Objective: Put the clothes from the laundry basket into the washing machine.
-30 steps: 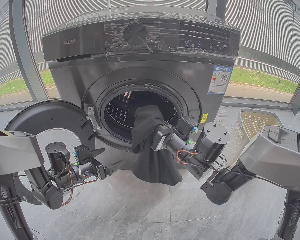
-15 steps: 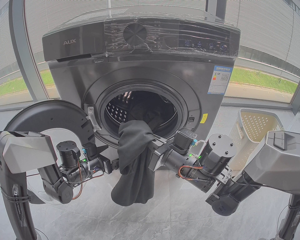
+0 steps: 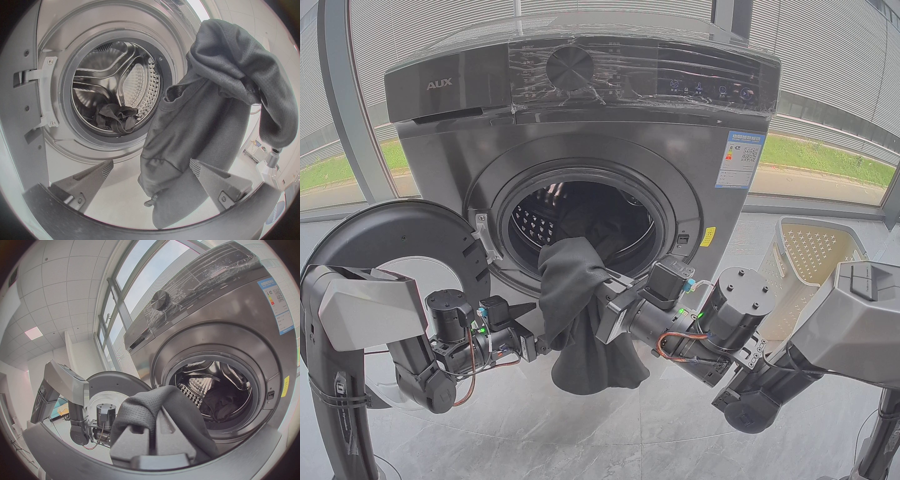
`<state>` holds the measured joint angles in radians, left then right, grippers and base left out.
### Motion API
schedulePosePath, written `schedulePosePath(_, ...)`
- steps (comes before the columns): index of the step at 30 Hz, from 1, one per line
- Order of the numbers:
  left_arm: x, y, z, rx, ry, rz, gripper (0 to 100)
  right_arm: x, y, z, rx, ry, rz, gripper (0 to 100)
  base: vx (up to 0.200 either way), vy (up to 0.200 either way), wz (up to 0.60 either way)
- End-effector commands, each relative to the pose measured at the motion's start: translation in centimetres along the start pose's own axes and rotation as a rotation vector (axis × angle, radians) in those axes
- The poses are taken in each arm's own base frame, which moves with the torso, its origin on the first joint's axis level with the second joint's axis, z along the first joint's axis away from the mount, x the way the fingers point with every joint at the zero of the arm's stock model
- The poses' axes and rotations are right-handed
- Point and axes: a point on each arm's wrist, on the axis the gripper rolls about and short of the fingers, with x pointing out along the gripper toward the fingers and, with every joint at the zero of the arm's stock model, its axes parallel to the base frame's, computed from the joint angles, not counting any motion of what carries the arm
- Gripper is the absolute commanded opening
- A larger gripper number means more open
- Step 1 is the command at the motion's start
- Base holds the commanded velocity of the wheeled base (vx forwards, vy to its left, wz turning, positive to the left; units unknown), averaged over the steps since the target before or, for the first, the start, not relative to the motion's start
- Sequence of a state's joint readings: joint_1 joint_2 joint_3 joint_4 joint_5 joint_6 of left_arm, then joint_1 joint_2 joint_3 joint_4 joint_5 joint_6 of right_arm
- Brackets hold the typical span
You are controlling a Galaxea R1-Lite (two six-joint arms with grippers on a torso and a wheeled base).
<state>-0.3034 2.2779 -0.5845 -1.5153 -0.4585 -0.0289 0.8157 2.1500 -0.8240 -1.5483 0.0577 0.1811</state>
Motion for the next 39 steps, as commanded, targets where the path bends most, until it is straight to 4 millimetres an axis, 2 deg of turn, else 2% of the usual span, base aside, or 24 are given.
schedulePosePath(1, 0.4, -0.4, -0.4, -0.005, 0.010, -0.018, 100, 0.0, 0.1, -0.2, 0.001, 0.005, 0.005, 0, 0.000, 0.000, 0.00)
schedulePosePath(18, 3.7, 1.1, -1.5, 0.023, -0.030, -0.087, 100, 0.0, 0.5, -0.7, 0.006, 0.019, 0.013, 0, 0.000, 0.000, 0.00)
schedulePosePath(19, 3.8, 1.1, -1.4, 0.025, -0.034, -0.087, 0, 0.0, 0.5, -0.7, 0.007, 0.019, 0.013, 0, 0.000, 0.000, 0.00)
schedulePosePath(26, 4.0, 1.1, -0.4, 0.036, -0.065, -0.096, 0, -0.2, 0.3, -0.8, 0.013, 0.029, 0.008, 0, 0.000, 0.000, 0.00)
schedulePosePath(30, 3.4, 1.3, 0.6, 0.043, -0.088, -0.083, 0, -0.5, 0.0, -0.9, 0.016, 0.034, -0.001, 0, 0.000, 0.000, 0.00)
schedulePosePath(34, 1.6, 1.4, 2.6, 0.051, -0.116, -0.053, 0, -1.2, -0.2, -0.7, 0.019, 0.049, -0.012, 0, 0.000, 0.000, 0.00)
schedulePosePath(39, -0.8, 0.7, 3.9, 0.065, -0.120, -0.030, 0, -2.0, -0.3, -0.3, 0.020, 0.060, -0.021, 0, 0.000, 0.000, 0.00)
